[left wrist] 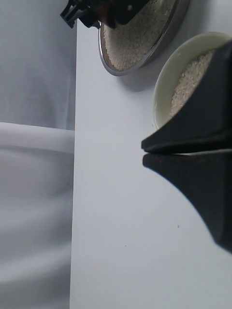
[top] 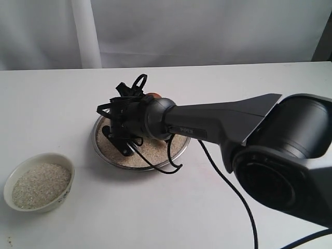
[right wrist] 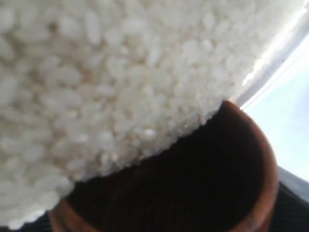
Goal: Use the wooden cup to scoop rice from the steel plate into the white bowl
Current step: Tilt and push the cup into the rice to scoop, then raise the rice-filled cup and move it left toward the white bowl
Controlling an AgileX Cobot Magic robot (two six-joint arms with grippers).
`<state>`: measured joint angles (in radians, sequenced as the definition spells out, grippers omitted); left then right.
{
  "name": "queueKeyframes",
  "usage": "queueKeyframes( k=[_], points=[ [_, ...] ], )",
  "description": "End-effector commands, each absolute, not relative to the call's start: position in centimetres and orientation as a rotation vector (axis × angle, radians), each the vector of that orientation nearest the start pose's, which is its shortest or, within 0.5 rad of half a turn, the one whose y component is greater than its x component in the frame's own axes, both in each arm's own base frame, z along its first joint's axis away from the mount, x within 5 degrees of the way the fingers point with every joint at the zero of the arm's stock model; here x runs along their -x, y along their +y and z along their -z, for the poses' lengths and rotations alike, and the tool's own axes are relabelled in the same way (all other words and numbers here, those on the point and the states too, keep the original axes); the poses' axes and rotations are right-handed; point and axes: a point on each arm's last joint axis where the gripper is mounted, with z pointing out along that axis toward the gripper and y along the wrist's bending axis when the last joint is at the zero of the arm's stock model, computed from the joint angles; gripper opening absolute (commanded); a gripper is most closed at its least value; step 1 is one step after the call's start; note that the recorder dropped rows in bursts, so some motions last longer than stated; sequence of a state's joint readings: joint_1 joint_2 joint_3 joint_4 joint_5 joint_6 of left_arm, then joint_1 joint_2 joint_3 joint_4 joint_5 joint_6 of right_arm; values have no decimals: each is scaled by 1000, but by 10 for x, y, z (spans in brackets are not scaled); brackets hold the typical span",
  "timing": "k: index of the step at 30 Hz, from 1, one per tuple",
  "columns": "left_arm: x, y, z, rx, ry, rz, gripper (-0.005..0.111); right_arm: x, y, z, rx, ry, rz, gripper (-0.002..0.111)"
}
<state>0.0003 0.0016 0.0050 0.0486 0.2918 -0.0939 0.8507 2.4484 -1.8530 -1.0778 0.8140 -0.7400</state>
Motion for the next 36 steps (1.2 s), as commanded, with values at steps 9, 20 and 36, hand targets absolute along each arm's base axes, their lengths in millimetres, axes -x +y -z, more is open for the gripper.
queueKeyframes(
  k=[9,20,36],
  points=[
    [-55,1,-187,53,1767,32,0,-368,348,-123,2373,1268,1026,0],
    [-55,1,-187,53,1767,32,0,-361,349,-137,2349,1368,858,0],
    [-55,1,-187,53,1767,32,0,-368,335,-137,2280,1588,603,0]
  ],
)
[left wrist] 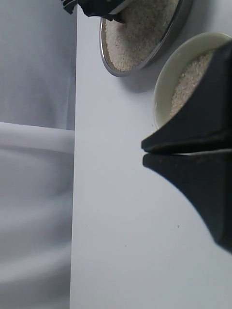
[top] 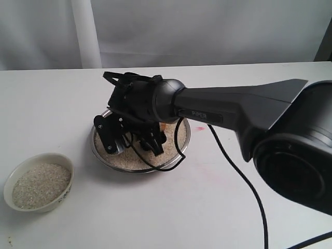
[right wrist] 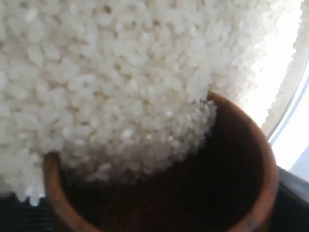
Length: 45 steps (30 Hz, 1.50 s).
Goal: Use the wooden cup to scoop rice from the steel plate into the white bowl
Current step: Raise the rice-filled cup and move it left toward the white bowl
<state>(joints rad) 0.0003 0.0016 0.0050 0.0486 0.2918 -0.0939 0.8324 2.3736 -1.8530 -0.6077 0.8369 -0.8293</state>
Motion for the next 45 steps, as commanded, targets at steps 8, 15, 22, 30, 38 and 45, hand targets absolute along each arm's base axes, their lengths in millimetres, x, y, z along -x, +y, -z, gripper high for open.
queueKeyframes(
  k=[8,15,22,30,38,45],
  points=[
    [-55,1,-187,53,1767,32,0,-376,325,-154,2133,1716,296,0],
    [-55,1,-187,53,1767,32,0,-388,310,-159,2010,1817,49,0],
    [-55,1,-187,53,1767,32,0,-407,292,-167,1800,1824,-347,0],
    [-55,1,-187,53,1767,32,0,-409,291,-173,1772,1810,-380,0],
    [-55,1,-187,53,1767,32,0,-396,290,-211,1761,1772,-473,0],
    [-55,1,-187,53,1767,32,0,-375,289,-253,1758,1726,-622,0]
  ],
)
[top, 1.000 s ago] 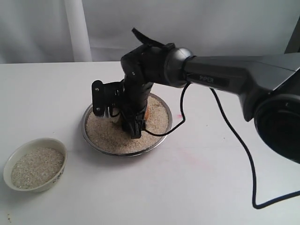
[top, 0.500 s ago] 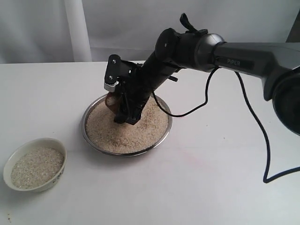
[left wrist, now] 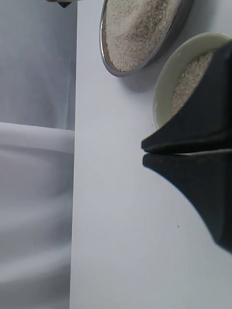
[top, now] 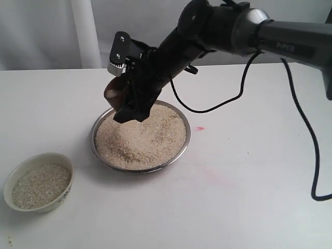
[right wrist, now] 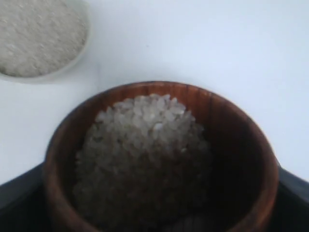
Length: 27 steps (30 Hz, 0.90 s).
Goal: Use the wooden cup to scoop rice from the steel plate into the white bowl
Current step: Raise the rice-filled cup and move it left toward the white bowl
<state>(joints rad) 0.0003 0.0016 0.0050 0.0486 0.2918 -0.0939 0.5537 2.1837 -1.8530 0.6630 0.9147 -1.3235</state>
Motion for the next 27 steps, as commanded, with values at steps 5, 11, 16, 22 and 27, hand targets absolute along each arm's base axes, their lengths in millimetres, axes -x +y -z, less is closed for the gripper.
queueKeyframes(
  k=[5,11,16,22,27],
  points=[
    [-55,1,-187,53,1767,32,0,-351,301,-280,1764,1729,-617,0],
    [-55,1,-187,53,1767,32,0,-294,356,-299,1863,1640,-360,0],
    [-55,1,-187,53,1767,32,0,-282,388,-324,1899,1598,-202,0],
    [-55,1,-187,53,1767,32,0,-300,403,-303,1977,1658,-124,0],
    [-55,1,-187,53,1767,32,0,-306,412,-271,2039,1689,-63,0]
  ],
)
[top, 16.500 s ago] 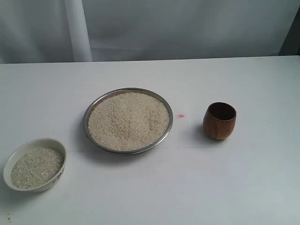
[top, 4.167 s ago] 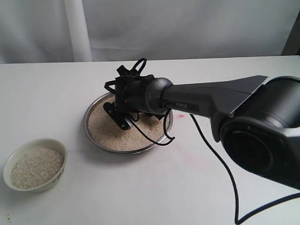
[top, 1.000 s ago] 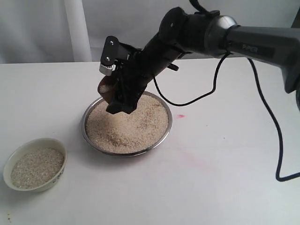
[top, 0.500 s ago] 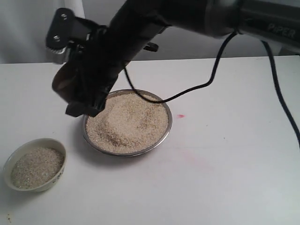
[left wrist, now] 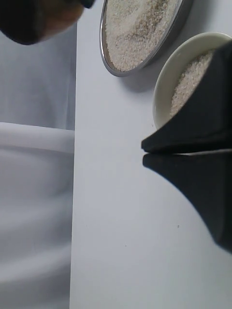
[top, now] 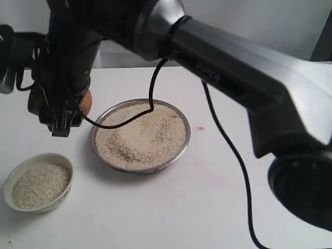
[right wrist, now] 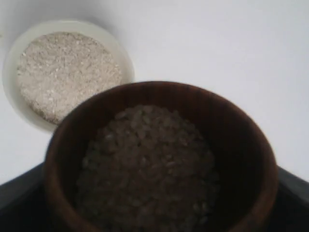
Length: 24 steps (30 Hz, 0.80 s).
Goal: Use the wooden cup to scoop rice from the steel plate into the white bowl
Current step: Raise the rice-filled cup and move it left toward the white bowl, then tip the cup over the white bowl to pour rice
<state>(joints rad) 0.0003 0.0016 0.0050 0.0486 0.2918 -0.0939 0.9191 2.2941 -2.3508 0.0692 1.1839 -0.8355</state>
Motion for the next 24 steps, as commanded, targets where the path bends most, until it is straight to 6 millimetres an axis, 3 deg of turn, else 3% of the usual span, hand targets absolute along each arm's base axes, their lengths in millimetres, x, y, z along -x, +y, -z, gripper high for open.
queueKeyframes(
  k=[1,7,14,24],
  points=[
    [-55,1,-187,53,1767,32,0,-305,414,-265,2056,1686,-42,0],
    [-55,1,-187,53,1767,32,0,-292,433,-243,2148,1583,177,0],
    [-55,1,-187,53,1767,32,0,-271,454,-238,2183,1397,397,0],
    [-55,1,-187,53,1767,32,0,-261,471,-213,2239,1236,625,0]
  ],
)
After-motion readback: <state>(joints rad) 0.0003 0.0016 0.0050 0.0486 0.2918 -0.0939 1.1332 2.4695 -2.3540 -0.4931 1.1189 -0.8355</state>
